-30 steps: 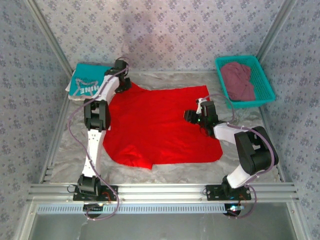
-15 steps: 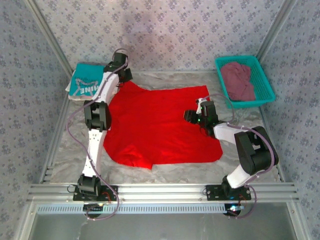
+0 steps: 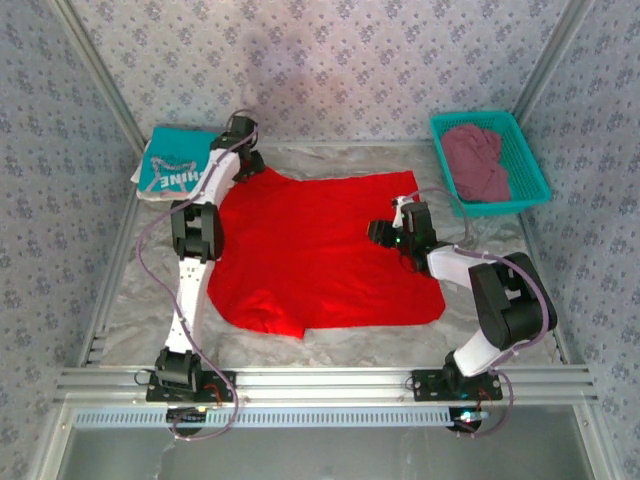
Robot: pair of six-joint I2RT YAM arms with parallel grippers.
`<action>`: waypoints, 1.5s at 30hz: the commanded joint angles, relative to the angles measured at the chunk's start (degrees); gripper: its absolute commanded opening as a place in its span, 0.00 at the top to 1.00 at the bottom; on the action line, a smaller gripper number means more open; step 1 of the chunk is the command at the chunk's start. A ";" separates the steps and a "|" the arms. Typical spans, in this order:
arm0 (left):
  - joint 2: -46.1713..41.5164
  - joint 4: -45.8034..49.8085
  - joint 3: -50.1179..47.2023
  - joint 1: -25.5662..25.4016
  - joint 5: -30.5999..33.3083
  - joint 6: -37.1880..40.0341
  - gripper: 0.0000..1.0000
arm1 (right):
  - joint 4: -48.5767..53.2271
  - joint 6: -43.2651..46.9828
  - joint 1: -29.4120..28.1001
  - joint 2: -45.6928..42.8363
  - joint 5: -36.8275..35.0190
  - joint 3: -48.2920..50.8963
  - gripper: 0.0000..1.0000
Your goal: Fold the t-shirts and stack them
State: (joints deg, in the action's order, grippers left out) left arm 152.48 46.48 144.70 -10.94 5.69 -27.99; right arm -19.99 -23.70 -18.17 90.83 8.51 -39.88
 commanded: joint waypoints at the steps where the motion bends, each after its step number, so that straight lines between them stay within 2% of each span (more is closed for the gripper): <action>1: -0.67 1.38 -1.59 0.15 1.95 -0.34 0.52 | -0.96 -0.99 -0.41 -0.06 0.92 0.15 0.49; 3: -0.52 0.55 -2.31 0.22 1.69 -0.18 0.59 | -0.93 -0.97 -0.40 -0.12 0.81 0.15 0.49; 6: -0.59 -0.82 -2.67 0.05 1.17 0.43 0.80 | -0.93 -0.95 -0.40 -0.17 0.72 0.20 0.49; 7: -0.52 -1.17 -2.59 -0.05 0.97 0.48 0.81 | -0.93 -0.99 -0.45 -0.11 0.74 0.22 0.49; 14: -0.79 -0.60 -0.80 -0.31 0.81 0.83 0.78 | -0.93 -0.99 -0.53 0.05 0.88 0.06 0.49; 16: -0.73 -0.15 0.00 -0.31 0.79 0.92 0.65 | -0.93 -0.99 -0.62 0.05 0.87 0.06 0.49; 17: -0.78 -0.17 0.14 -0.31 0.69 1.00 0.65 | -0.93 -0.98 -0.63 0.05 0.81 0.06 0.49; 21: -0.23 -0.48 1.24 -0.31 0.23 0.92 0.80 | -0.95 -1.03 -0.58 0.05 0.90 0.06 0.49; 25: 0.76 -0.24 2.64 -0.31 0.02 0.66 0.89 | -0.91 -1.04 -0.59 0.10 0.80 0.09 0.49; 29: 1.38 -0.43 3.81 -0.34 -0.51 0.53 0.92 | -0.86 -1.15 -0.66 0.40 0.82 -0.03 0.49; 32: 1.87 -0.52 4.50 -0.33 -0.64 0.65 1.00 | -0.75 -1.11 -0.66 0.55 0.93 -0.20 0.49; 37: 2.11 -2.26 4.70 -0.40 -2.32 0.65 1.00 | -0.41 -0.92 -0.62 0.23 0.48 -0.20 0.49; 45: 4.44 -12.43 8.80 -0.75 -6.46 -2.84 1.00 | -0.39 -0.97 -0.59 0.01 0.47 -0.11 0.49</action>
State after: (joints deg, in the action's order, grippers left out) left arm 155.33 40.64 150.10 -11.11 1.93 -28.58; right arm -19.97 -24.21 -18.44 90.85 8.84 -39.88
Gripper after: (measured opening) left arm 0.041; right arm 0.508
